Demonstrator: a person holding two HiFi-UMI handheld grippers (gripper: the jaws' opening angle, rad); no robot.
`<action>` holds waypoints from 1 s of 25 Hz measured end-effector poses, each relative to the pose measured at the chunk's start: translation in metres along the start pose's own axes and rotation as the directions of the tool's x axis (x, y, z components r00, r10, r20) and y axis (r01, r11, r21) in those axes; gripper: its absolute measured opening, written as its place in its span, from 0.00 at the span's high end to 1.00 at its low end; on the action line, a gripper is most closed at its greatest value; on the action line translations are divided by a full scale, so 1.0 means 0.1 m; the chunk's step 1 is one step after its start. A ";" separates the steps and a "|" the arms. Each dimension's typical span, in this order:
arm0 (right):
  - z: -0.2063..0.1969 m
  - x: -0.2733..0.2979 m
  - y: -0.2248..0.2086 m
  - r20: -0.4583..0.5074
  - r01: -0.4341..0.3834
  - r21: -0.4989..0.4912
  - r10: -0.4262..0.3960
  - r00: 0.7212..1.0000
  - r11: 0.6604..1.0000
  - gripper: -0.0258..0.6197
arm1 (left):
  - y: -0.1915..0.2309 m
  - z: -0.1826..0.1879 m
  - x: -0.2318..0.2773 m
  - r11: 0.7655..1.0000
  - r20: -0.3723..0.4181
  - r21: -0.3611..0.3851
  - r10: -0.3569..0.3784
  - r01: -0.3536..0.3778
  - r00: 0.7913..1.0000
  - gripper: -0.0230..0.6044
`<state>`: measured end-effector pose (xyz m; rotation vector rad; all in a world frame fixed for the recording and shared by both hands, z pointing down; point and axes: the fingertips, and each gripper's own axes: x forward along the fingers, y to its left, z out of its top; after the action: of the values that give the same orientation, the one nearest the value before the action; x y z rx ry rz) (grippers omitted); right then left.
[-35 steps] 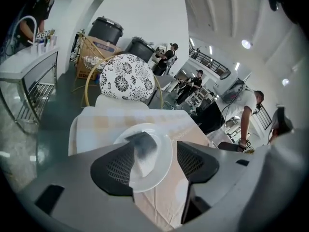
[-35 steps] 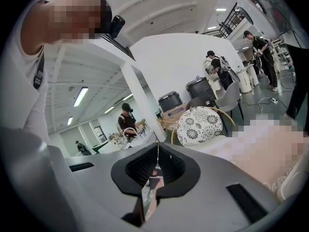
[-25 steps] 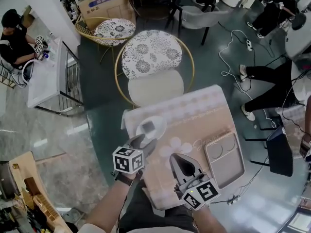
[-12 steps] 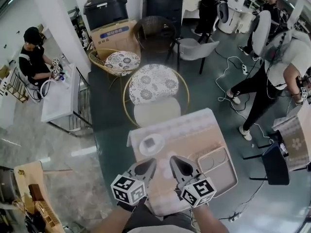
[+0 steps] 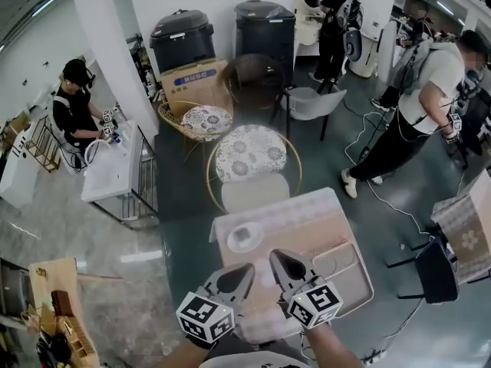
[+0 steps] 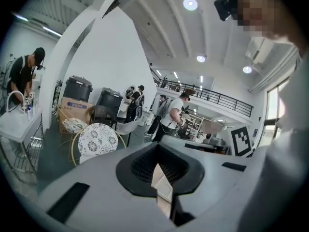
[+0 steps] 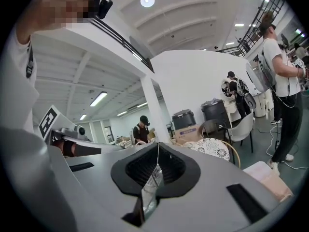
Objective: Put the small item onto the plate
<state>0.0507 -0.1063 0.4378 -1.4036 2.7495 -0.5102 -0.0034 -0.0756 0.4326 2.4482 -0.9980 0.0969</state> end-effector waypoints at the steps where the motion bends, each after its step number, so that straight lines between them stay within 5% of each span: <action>1: 0.03 -0.03 0.04 0.004 -0.008 -0.004 0.008 1.000 1.000 0.94 | -0.04 0.04 -0.03 1.000 0.013 0.003 0.003 -0.003 1.000 0.95; 11: 0.39 -0.18 0.36 0.042 -0.051 -0.118 0.056 0.998 0.992 0.94 | -0.28 0.36 -0.29 0.998 0.125 0.059 0.019 -0.027 0.992 0.95; 25: 0.41 -0.05 0.40 0.026 -0.070 -0.173 0.076 0.997 0.982 0.94 | -0.16 0.40 -0.26 0.996 0.144 0.064 0.049 -0.059 0.988 0.95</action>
<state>0.0286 -0.0920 0.3867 -1.3220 2.8656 -0.2496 -0.0160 -0.0682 0.3843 2.5191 -1.1398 -0.0262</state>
